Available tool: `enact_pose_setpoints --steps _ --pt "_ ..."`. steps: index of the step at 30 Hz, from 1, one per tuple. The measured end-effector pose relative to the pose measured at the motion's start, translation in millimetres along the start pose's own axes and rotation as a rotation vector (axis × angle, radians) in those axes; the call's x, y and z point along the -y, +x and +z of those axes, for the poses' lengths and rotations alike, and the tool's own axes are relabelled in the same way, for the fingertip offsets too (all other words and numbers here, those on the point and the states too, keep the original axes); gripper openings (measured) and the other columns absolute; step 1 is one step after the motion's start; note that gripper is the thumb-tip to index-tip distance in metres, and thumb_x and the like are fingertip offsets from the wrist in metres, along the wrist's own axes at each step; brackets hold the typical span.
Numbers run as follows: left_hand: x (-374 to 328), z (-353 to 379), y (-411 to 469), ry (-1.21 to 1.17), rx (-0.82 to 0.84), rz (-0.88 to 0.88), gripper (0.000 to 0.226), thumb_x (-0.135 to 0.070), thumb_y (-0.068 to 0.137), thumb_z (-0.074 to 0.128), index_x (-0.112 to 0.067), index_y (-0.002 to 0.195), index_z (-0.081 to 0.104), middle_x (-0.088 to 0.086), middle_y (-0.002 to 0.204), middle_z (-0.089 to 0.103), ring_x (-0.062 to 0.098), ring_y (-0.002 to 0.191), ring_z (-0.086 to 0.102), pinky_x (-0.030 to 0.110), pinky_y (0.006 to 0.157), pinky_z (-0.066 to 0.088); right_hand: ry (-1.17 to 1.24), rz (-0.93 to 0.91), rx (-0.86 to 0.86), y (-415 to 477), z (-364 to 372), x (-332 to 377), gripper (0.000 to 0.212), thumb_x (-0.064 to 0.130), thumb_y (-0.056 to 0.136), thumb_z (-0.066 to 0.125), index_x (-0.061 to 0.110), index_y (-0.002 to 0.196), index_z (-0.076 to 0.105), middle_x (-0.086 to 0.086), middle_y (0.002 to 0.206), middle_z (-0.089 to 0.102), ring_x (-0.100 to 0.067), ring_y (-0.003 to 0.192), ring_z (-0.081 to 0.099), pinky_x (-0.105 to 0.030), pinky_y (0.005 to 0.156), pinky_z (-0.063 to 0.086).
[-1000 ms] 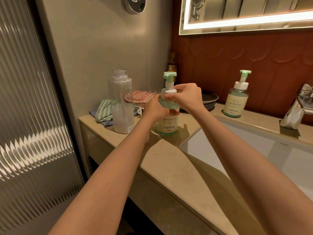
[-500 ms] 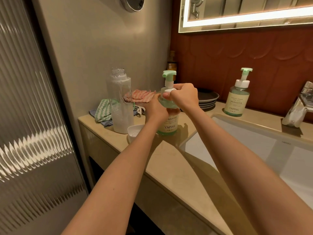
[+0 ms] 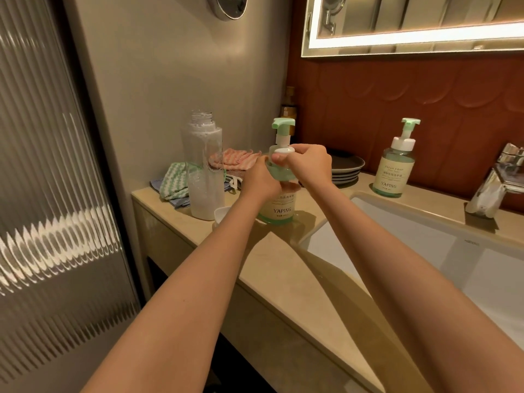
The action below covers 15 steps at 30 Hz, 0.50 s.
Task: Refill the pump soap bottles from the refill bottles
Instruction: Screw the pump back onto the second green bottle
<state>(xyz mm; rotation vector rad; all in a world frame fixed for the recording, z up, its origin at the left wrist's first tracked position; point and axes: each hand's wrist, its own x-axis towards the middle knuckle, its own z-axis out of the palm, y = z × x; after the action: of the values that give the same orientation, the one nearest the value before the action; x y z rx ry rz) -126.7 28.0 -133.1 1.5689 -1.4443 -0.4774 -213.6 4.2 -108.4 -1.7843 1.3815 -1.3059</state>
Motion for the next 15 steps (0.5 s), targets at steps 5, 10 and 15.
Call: enact_pose_setpoints --steps 5,10,15 --pt "1 2 3 0.070 -0.059 0.003 0.071 -0.035 0.065 0.082 -0.018 0.125 0.049 0.004 0.121 0.060 0.025 0.113 0.054 0.039 0.089 0.046 -0.118 0.024 -0.049 4 -2 2 0.039 0.049 0.065 0.075 0.024 0.095 0.071 0.006 0.086 0.063 -0.019 0.094 0.061 -0.045 0.089 0.048" --pt "-3 4 4 0.122 -0.085 -0.013 0.068 -0.040 0.062 0.083 -0.017 0.119 0.054 0.003 0.116 0.063 0.024 0.109 0.058 0.041 0.087 0.050 0.190 0.071 0.125 0 -19 -6 0.036 0.033 0.072 0.076 0.020 0.106 0.069 0.006 0.099 0.064 -0.015 0.097 0.059 -0.027 0.075 0.048" --pt "-25 13 11 0.126 -0.042 0.006 0.076 -0.044 0.062 0.082 -0.016 0.125 0.051 0.003 0.121 0.061 0.021 0.108 0.058 0.031 0.078 0.048 0.397 0.225 0.228 15 -52 -24 0.039 0.000 0.089 0.048 0.016 0.124 0.057 0.001 0.117 0.059 -0.018 0.109 0.053 -0.035 0.089 0.043"
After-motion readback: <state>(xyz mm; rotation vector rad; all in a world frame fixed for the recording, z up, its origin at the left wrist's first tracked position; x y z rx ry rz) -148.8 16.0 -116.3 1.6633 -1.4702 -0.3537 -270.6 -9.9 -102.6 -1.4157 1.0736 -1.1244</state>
